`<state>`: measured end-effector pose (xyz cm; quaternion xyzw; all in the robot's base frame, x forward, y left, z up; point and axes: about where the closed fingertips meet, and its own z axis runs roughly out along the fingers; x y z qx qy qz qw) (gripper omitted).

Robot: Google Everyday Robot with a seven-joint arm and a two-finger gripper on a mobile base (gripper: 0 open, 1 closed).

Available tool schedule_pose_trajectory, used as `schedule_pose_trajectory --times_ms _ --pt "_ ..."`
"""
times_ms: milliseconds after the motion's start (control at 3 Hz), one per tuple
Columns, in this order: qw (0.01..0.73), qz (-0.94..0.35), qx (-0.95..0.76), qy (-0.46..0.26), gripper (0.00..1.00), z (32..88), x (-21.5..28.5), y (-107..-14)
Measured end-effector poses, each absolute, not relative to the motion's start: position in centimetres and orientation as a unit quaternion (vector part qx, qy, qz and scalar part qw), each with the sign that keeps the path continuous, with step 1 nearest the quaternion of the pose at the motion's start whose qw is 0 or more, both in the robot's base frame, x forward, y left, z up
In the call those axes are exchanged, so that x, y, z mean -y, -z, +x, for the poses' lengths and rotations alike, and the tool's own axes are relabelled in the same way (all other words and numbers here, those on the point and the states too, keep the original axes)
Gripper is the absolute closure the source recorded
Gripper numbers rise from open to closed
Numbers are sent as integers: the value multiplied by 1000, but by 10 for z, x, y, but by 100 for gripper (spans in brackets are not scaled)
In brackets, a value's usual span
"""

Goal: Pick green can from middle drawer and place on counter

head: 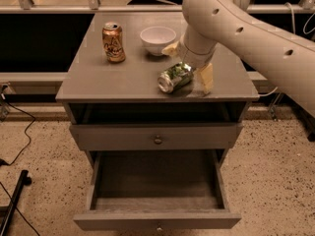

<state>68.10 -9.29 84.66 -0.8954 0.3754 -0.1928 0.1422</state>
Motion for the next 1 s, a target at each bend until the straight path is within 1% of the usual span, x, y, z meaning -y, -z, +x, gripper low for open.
schedule_pose_trajectory --times_ms 333,667,1000 --pt "111 -888 -402 197 0 694 99 -854" --pt "77 -874 -430 211 18 705 110 -870" --pt "61 -862 -452 221 16 707 122 -887"
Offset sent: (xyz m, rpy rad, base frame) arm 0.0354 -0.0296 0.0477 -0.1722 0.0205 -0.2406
